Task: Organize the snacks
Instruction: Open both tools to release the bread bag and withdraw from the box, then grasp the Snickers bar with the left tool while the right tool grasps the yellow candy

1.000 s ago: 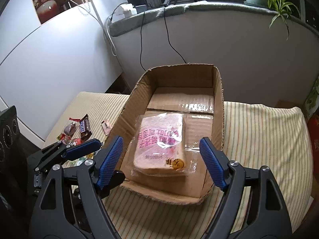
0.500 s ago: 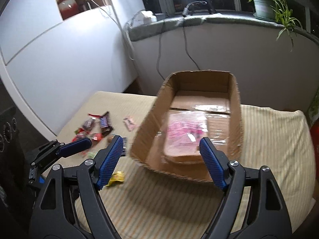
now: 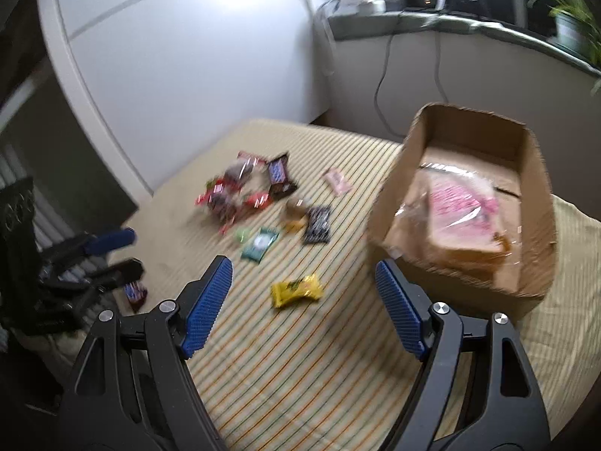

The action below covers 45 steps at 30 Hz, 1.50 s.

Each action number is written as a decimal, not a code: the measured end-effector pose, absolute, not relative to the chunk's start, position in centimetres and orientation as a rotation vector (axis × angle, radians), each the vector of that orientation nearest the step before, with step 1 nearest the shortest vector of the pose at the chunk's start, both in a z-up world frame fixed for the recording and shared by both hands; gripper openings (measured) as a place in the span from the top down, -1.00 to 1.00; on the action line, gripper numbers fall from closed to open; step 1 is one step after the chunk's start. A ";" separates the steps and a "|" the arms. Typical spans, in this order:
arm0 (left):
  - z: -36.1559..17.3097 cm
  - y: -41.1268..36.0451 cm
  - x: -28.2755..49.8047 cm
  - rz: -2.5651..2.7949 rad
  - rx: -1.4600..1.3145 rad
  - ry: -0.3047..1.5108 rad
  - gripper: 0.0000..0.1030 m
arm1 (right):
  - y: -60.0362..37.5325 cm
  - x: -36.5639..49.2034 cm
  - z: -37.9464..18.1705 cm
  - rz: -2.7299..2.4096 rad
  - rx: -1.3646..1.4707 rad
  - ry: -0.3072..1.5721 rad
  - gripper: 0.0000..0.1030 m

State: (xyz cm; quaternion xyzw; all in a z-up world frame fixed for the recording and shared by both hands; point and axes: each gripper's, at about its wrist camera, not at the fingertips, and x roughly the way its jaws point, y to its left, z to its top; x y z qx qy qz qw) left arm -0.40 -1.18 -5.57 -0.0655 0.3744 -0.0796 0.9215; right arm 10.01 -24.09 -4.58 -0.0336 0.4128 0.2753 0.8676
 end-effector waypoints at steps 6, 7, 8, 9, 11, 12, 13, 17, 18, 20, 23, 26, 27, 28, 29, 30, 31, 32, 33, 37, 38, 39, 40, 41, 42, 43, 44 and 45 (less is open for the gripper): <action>-8.4 2.0 -3.4 -0.092 -0.251 0.851 -0.28 | -22.3 9.2 -7.5 0.605 -0.089 0.958 -0.58; -8.9 2.5 -3.8 -0.082 -0.270 0.863 -0.28 | -22.1 9.2 -8.1 0.606 -0.082 0.977 -0.58; -9.2 2.8 -3.9 -0.075 -0.283 0.872 -0.28 | -22.1 9.1 -8.5 0.607 -0.078 0.988 -0.58; -9.6 3.1 -3.9 -0.070 -0.298 0.881 -0.28 | -22.0 9.1 -8.9 0.608 -0.071 1.000 -0.55; -10.2 3.6 -3.8 -0.058 -0.318 0.896 -0.28 | -21.9 9.4 -9.6 0.608 -0.054 1.024 -0.46; -10.3 3.8 -3.8 -0.051 -0.326 0.902 -0.28 | -21.9 9.5 -10.0 0.608 -0.043 1.040 -0.39; -10.5 4.1 -3.8 -0.044 -0.338 0.905 -0.28 | -21.7 9.7 -10.2 0.608 -0.037 1.051 -0.36; -10.9 5.1 -3.6 -0.026 -0.363 0.909 -0.27 | -21.4 10.2 -10.8 0.605 -0.026 1.072 -0.31; -11.0 5.2 -3.4 -0.025 -0.367 0.912 -0.28 | -21.4 10.4 -10.9 0.604 -0.021 1.076 -0.31; -11.2 5.5 -2.9 -0.018 -0.371 0.916 -0.28 | -21.1 10.6 -11.1 0.598 -0.015 1.085 -0.31; -11.5 5.7 -2.3 -0.016 -0.374 0.916 -0.29 | -20.8 11.1 -11.4 0.584 -0.010 1.091 -0.30; -11.5 5.7 -1.6 -0.012 -0.364 0.907 -0.29 | -20.4 11.5 -11.5 0.571 -0.012 1.088 -0.30; -11.5 5.6 -1.4 -0.010 -0.361 0.901 -0.29 | -20.3 11.6 -11.5 0.564 -0.011 1.080 -0.30; -11.5 5.6 -1.0 -0.007 -0.354 0.898 -0.29 | -20.2 11.7 -11.6 0.557 -0.017 1.078 -0.29; -11.6 5.5 -0.8 -0.004 -0.346 0.893 -0.29 | -20.0 11.8 -11.5 0.547 -0.027 1.079 -0.25; -11.6 5.4 -0.6 -0.001 -0.338 0.890 -0.29 | -19.8 11.9 -11.5 0.537 -0.039 1.076 -0.19; -11.6 5.4 -0.3 0.003 -0.330 0.887 -0.29 | -19.6 12.0 -11.5 0.528 -0.054 1.072 -0.17; -11.6 5.3 -0.1 0.007 -0.319 0.882 -0.29 | -19.5 12.1 -11.5 0.523 -0.061 1.070 -0.16; -11.7 5.1 0.1 0.010 -0.308 0.878 -0.29 | -19.3 12.3 -11.4 0.516 -0.065 1.069 -0.16; -11.8 4.6 0.6 0.019 -0.249 0.861 -0.29 | -18.7 13.1 -11.4 0.478 -0.092 1.057 -0.11; -11.9 4.5 0.7 0.021 -0.238 0.858 -0.27 | -18.5 13.2 -11.4 0.471 -0.106 1.052 -0.07; -11.9 4.4 0.7 0.026 -0.228 0.855 -0.24 | -18.2 13.3 -11.5 0.462 -0.124 1.045 0.00; -12.0 4.3 0.6 0.034 -0.212 0.851 -0.19 | -17.9 13.3 -11.6 0.450 -0.152 1.034 0.03; -12.0 4.3 0.6 0.039 -0.202 0.849 -0.11 | -17.6 13.2 -11.6 0.442 -0.180 1.025 0.09; -12.0 4.3 0.5 0.045 -0.192 0.847 -0.06 | -17.4 13.2 -11.6 0.439 -0.199 1.019 0.12; -12.1 4.4 0.5 0.056 -0.180 0.844 0.06 | -17.3 13.1 -11.7 0.437 -0.217 1.013 0.13; -12.1 4.5 0.5 0.062 -0.175 0.842 0.15 | -17.3 13.1 -11.7 0.437 -0.224 1.010 0.15; -12.1 4.6 0.4 0.065 -0.173 0.842 0.19 | -17.3 13.1 -11.6 0.437 -0.227 1.009 0.19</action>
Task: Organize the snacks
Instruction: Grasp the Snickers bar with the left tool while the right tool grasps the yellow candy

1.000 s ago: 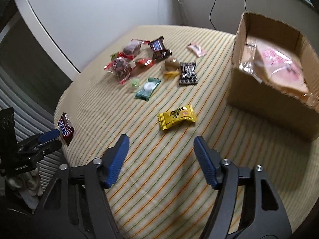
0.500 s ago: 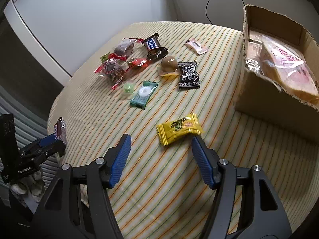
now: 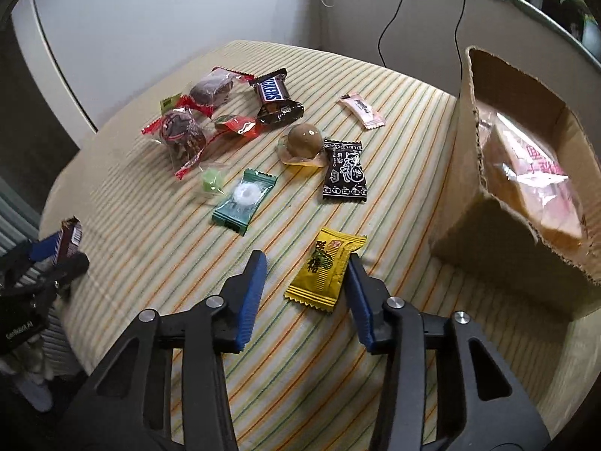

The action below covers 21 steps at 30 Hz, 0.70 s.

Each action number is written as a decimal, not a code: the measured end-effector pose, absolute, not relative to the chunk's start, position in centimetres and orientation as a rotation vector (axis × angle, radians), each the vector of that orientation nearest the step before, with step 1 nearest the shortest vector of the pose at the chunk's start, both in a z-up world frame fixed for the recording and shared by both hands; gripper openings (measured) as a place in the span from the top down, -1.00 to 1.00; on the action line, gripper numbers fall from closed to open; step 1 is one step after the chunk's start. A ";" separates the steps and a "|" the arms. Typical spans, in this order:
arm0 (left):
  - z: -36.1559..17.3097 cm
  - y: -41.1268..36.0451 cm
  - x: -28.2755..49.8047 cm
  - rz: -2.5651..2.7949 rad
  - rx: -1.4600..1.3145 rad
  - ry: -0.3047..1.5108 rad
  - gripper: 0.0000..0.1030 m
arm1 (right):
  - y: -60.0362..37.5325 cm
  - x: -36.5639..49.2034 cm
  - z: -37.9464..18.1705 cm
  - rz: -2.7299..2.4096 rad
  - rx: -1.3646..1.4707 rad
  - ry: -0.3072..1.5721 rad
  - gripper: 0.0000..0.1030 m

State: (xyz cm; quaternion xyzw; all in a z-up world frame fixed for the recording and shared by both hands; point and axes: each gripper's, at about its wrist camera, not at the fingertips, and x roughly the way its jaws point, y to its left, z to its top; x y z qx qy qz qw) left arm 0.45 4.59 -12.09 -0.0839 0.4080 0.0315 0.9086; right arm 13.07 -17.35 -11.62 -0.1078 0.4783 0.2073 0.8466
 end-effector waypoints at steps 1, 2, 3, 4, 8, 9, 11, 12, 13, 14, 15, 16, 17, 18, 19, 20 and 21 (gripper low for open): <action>-12.1 4.7 0.4 0.067 -0.173 0.842 0.25 | -17.4 13.2 -11.6 0.438 -0.227 1.009 0.20; -12.1 4.8 0.5 0.069 -0.173 0.842 0.32 | -17.5 13.2 -11.6 0.438 -0.225 1.009 0.26; -12.0 4.9 0.4 0.073 -0.170 0.841 0.35 | -17.6 13.4 -11.6 0.438 -0.223 1.009 0.34; -12.0 5.0 0.4 0.073 -0.167 0.841 0.40 | -17.7 13.5 -11.6 0.439 -0.222 1.010 0.37; -11.9 5.3 0.5 0.071 -0.174 0.837 0.49 | -17.8 13.8 -11.6 0.434 -0.226 1.003 0.67; -11.9 5.3 0.5 0.070 -0.179 0.836 0.49 | -17.8 13.8 -11.6 0.433 -0.228 1.001 0.72; -11.8 5.3 0.7 0.066 -0.183 0.834 0.49 | -18.0 13.8 -11.6 0.431 -0.222 0.996 0.79; -11.7 5.3 0.8 0.064 -0.182 0.834 0.49 | -18.2 13.8 -11.6 0.433 -0.216 0.996 0.79; -11.6 5.3 1.0 0.060 -0.184 0.832 0.49 | -18.3 13.8 -11.6 0.435 -0.208 0.997 0.80; -11.5 5.3 1.1 0.056 -0.189 0.830 0.49 | -18.4 13.8 -11.5 0.437 -0.202 0.993 0.80; -11.4 5.3 1.2 0.050 -0.195 0.828 0.49 | -18.4 13.8 -11.5 0.438 -0.200 0.992 0.80; -11.2 5.2 1.4 0.045 -0.198 0.823 0.50 | -18.5 13.8 -11.5 0.438 -0.197 0.990 0.80; -11.0 5.1 1.5 0.041 -0.197 0.819 0.50 | -18.6 13.8 -11.4 0.437 -0.193 0.988 0.80; -10.8 5.0 1.7 0.036 -0.195 0.815 0.50 | -18.7 13.7 -11.4 0.437 -0.189 0.986 0.80; -10.5 4.8 2.0 0.027 -0.191 0.807 0.50 | -18.8 13.7 -11.2 0.439 -0.181 0.984 0.80; -10.2 4.6 2.2 0.020 -0.189 0.800 0.50 | -18.9 13.7 -11.1 0.444 -0.174 0.982 0.80; -9.8 4.4 2.5 0.011 -0.185 0.792 0.50 | -18.9 13.6 -10.9 0.447 -0.166 0.979 0.80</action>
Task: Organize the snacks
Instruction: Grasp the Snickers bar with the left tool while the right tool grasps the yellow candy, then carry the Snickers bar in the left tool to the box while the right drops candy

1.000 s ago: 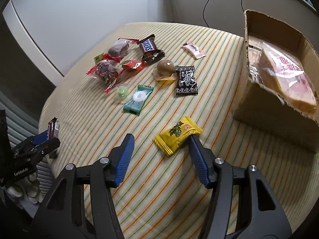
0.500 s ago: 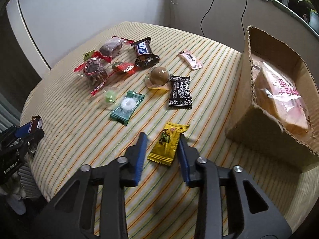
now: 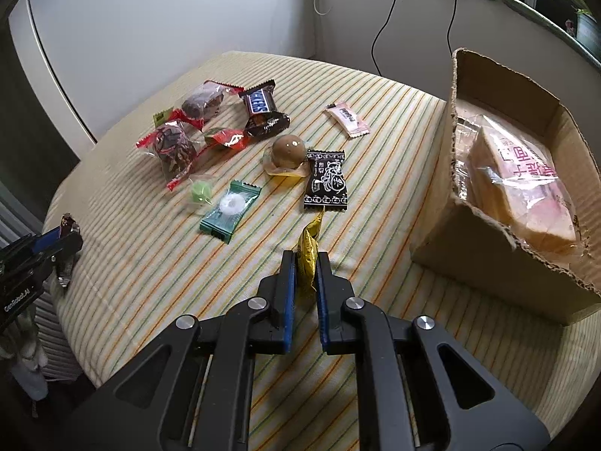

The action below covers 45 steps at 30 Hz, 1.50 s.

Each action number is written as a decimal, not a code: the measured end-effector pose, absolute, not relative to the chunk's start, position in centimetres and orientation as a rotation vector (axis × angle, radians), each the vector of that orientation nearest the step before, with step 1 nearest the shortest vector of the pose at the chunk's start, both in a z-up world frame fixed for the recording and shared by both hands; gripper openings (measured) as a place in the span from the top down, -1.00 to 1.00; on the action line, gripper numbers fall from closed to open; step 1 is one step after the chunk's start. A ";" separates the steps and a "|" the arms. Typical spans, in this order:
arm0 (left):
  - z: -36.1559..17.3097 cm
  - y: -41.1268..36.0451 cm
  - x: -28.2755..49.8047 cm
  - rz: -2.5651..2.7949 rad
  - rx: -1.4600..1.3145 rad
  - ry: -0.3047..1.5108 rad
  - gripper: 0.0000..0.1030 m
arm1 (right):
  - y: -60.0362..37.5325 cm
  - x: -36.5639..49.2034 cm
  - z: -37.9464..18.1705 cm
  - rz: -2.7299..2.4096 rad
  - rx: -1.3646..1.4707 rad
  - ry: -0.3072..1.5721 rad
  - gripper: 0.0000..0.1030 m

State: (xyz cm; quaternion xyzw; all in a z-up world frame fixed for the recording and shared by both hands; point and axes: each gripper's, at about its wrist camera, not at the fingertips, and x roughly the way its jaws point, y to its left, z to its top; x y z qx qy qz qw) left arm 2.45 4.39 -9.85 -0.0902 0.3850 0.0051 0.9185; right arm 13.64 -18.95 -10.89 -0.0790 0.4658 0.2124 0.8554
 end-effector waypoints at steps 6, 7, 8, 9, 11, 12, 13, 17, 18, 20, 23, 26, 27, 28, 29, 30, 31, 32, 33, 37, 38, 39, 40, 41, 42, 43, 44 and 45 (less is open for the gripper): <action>-8.2 3.0 4.3 -0.047 -0.174 0.755 0.50 | -19.7 13.3 -9.1 0.459 -0.129 0.942 0.80; -7.9 2.6 4.7 -0.060 -0.171 0.747 0.50 | -19.9 13.3 -8.7 0.460 -0.122 0.933 0.80; -7.7 2.4 5.0 -0.067 -0.170 0.743 0.50 | -20.1 13.3 -8.4 0.459 -0.119 0.927 0.80; -7.5 2.2 5.3 -0.079 -0.173 0.740 0.50 | -20.3 13.3 -8.2 0.458 -0.116 0.922 0.80; -7.1 1.8 5.9 -0.095 -0.176 0.734 0.50 | -20.8 13.4 -7.7 0.455 -0.105 0.913 0.80; -7.0 1.5 6.2 -0.101 -0.172 0.729 0.50 | -21.1 13.4 -7.5 0.456 -0.098 0.911 0.80; -6.7 1.1 6.5 -0.110 -0.163 0.724 0.50 | -21.4 13.4 -7.3 0.456 -0.088 0.907 0.80; -5.7 -0.2 8.1 -0.151 -0.153 0.710 0.50 | -22.1 13.5 -6.6 0.455 -0.076 0.889 0.80; -5.4 -0.7 8.6 -0.163 -0.149 0.704 0.50 | -22.3 13.6 -6.4 0.454 -0.074 0.884 0.80; -4.8 -1.7 9.6 -0.186 -0.141 0.691 0.50 | -22.9 13.6 -5.8 0.447 -0.070 0.870 0.80; -3.9 -3.4 11.2 -0.227 -0.131 0.675 0.50 | -24.0 14.0 -5.0 0.428 -0.064 0.849 0.80; -3.2 -5.3 13.1 -0.273 -0.123 0.665 0.50 | -25.6 14.6 -4.2 0.403 -0.048 0.832 0.80; -2.9 -6.0 13.8 -0.291 -0.124 0.663 0.50 | -26.1 14.8 -4.1 0.395 -0.043 0.828 0.80; -2.8 -6.4 14.2 -0.301 -0.123 0.661 0.50 | -26.7 15.2 -3.9 0.385 -0.040 0.823 0.80; -2.5 -7.0 14.9 -0.316 -0.122 0.656 0.50 | -27.3 15.5 -3.7 0.373 -0.038 0.817 0.80; -2.3 -7.6 15.4 -0.329 -0.120 0.652 0.50 | -27.8 15.8 -3.5 0.363 -0.036 0.813 0.80; -2.0 -8.2 16.0 -0.342 -0.119 0.648 0.50 | -28.6 16.2 -3.3 0.347 -0.030 0.807 0.80; -1.8 -9.0 16.8 -0.356 -0.118 0.645 0.50 | -29.1 16.6 -3.3 0.338 -0.027 0.804 0.80; -1.5 -9.7 17.6 -0.369 -0.117 0.644 0.50 | -29.6 16.9 -3.2 0.329 -0.022 0.802 0.80; -0.9 -11.9 19.9 -0.411 -0.100 0.643 0.50 | -32.1 18.7 -3.4 0.285 -0.006 0.803 0.80; -0.8 -12.3 20.5 -0.420 -0.099 0.646 0.50 | -32.5 19.1 -3.4 0.277 -0.005 0.803 0.80; -0.7 -12.7 20.9 -0.428 -0.096 0.649 0.50 | -33.0 19.5 -3.5 0.269 -0.003 0.805 0.80; -0.6 -13.4 21.7 -0.434 -0.090 0.652 0.50 | -33.3 19.6 -3.6 0.261 -0.002 0.805 0.80; -0.7 -13.9 22.1 -0.438 -0.084 0.655 0.50 | -33.6 19.9 -3.7 0.255 -0.002 0.807 0.80; -0.7 -14.3 22.6 -0.443 -0.079 0.659 0.50 | -33.8 20.1 -3.8 0.250 -0.003 0.810 0.80; -0.8 -14.8 23.0 -0.447 -0.073 0.663 0.50 | -34.2 20.4 -4.1 0.243 -0.001 0.815 0.80; -0.9 -15.4 23.6 -0.452 -0.063 0.667 0.50 | -34.4 20.6 -4.3 0.240 -0.001 0.818 0.80; -0.9 -15.9 24.0 -0.457 -0.055 0.672 0.50 | -34.7 20.7 -4.4 0.235 0.000 0.821 0.80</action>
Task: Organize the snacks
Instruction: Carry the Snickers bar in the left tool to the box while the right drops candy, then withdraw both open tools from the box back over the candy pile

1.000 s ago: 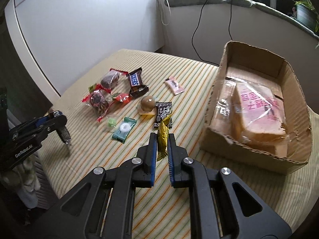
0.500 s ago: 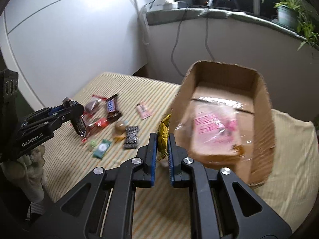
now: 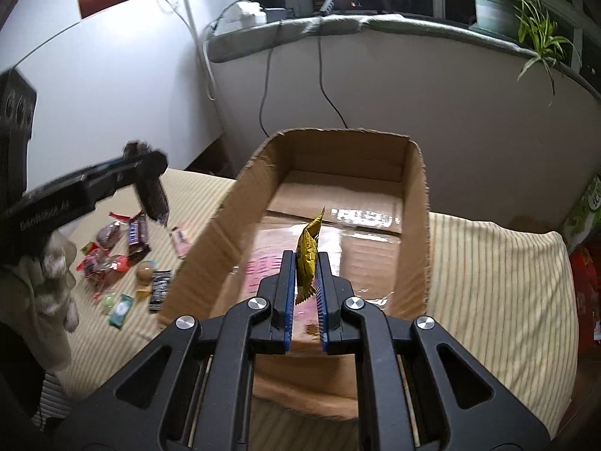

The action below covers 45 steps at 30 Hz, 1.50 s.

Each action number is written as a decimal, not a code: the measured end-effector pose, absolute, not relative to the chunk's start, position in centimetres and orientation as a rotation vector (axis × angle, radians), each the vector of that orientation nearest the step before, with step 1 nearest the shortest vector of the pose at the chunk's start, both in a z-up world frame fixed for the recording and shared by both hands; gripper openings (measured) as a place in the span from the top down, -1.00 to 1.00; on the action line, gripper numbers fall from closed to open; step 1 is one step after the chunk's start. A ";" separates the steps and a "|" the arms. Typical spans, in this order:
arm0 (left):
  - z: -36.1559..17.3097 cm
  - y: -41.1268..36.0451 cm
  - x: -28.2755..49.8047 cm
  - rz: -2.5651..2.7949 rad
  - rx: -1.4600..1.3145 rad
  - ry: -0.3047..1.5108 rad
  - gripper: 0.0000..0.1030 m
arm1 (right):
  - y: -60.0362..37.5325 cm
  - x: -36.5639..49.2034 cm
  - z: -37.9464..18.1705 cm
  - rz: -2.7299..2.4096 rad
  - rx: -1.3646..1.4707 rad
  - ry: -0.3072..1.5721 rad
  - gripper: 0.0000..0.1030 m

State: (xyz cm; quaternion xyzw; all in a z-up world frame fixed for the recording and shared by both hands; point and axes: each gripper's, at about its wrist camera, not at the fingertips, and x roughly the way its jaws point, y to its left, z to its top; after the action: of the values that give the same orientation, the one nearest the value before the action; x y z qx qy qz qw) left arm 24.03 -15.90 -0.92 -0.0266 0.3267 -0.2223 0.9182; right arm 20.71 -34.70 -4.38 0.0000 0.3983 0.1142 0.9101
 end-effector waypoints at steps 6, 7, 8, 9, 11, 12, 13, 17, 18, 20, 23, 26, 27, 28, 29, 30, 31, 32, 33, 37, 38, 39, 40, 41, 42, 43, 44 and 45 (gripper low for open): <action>-1.6 -18.7 26.6 -0.483 -0.011 0.712 0.50 | -36.0 21.2 -5.2 0.219 0.011 0.835 0.80; -1.9 -19.2 26.9 -0.486 -0.001 0.721 0.50 | -36.1 21.3 -5.3 0.217 0.012 0.837 0.80; -2.0 -19.5 27.1 -0.486 0.005 0.726 0.50 | -36.2 21.3 -5.4 0.216 0.014 0.838 0.80; -2.2 -19.8 27.4 -0.486 0.012 0.733 0.50 | -36.3 21.3 -5.5 0.216 0.016 0.840 0.80; -2.4 -20.1 27.8 -0.490 0.013 0.744 0.50 | -36.4 21.4 -5.6 0.215 0.018 0.842 0.80; -2.5 -20.2 28.0 -0.491 0.013 0.748 0.50 | -36.5 21.4 -5.7 0.214 0.019 0.844 0.80; -2.6 -20.3 28.2 -0.495 0.013 0.754 0.50 | -36.5 21.4 -5.7 0.215 0.022 0.845 0.80; -2.7 -20.9 28.5 -0.505 0.021 0.769 0.49 | -36.4 21.5 -5.7 0.220 0.020 0.848 0.80; -2.7 -20.9 28.5 -0.506 0.020 0.770 0.48 | -36.4 21.5 -5.7 0.220 0.019 0.847 0.80; -2.7 -21.1 28.6 -0.518 0.022 0.778 0.16 | -36.3 21.5 -5.7 0.220 0.018 0.848 0.80; -2.5 -21.2 28.4 -0.511 0.023 0.768 0.05 | -36.3 21.6 -5.6 0.216 0.015 0.848 0.80; -2.2 -20.8 28.5 -0.515 0.008 0.765 0.02 | -36.4 21.6 -5.5 0.218 0.016 0.848 0.67; -2.1 -20.7 28.4 -0.514 0.009 0.761 0.02 | -36.4 21.6 -5.5 0.217 0.013 0.845 0.38; -2.0 -20.6 28.4 -0.514 0.008 0.759 0.02 | -36.4 21.4 -5.3 0.213 0.007 0.836 0.21; -1.9 -20.4 28.3 -0.512 0.008 0.757 0.02 | -36.4 21.3 -5.2 0.209 -0.001 0.827 -0.07; -1.8 -20.3 28.3 -0.510 0.007 0.755 0.02 | -36.4 21.1 -5.0 0.209 -0.005 0.821 -0.13; -1.7 -20.2 28.1 -0.510 0.006 0.753 0.02 | -36.3 21.0 -4.9 0.212 -0.007 0.818 -0.13; -1.7 -20.0 28.0 -0.513 0.004 0.752 0.02 | -36.2 21.0 -4.8 0.215 -0.006 0.817 -0.13; -1.6 -19.9 27.9 -0.514 0.004 0.750 0.02 | -36.2 20.9 -4.7 0.216 -0.006 0.815 -0.14; -1.2 -19.4 27.2 -0.506 0.003 0.735 0.02 | -35.7 20.5 -4.4 0.217 -0.010 0.810 -0.22; -1.1 -19.2 27.1 -0.501 -0.001 0.731 0.02 | -35.6 20.3 -4.4 0.219 -0.012 0.809 -0.25; -1.0 -18.9 26.8 -0.491 -0.002 0.719 0.02 | -35.5 20.1 -4.3 0.221 -0.012 0.807 -0.25; -0.9 -18.7 26.6 -0.482 0.002 0.710 0.02 | -35.4 19.9 -4.2 0.222 -0.013 0.805 -0.25; -0.8 -18.5 26.4 -0.478 0.004 0.704 0.02 | -35.3 19.8 -4.1 0.223 -0.014 0.803 -0.25; -0.8 -18.3 26.2 -0.480 0.004 0.700 0.02 | -35.2 19.5 -3.9 0.225 -0.015 0.800 -0.25; -0.7 -18.1 26.0 -0.481 0.003 0.700 0.02 | -35.1 19.3 -3.8 0.226 -0.016 0.797 -0.26; -0.6 -17.8 25.7 -0.481 0.003 0.700 0.02 | -35.0 19.2 -3.7 0.226 -0.017 0.795 -0.26; -0.5 -17.6 25.4 -0.482 0.003 0.699 0.02 | -34.9 19.1 -3.6 0.228 -0.018 0.793 -0.26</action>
State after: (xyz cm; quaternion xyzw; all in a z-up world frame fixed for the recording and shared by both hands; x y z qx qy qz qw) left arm 25.39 -17.63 -0.53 0.0015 0.3391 -0.2340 0.9112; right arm 19.08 -34.92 -3.57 -0.0087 0.3856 0.1107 0.9160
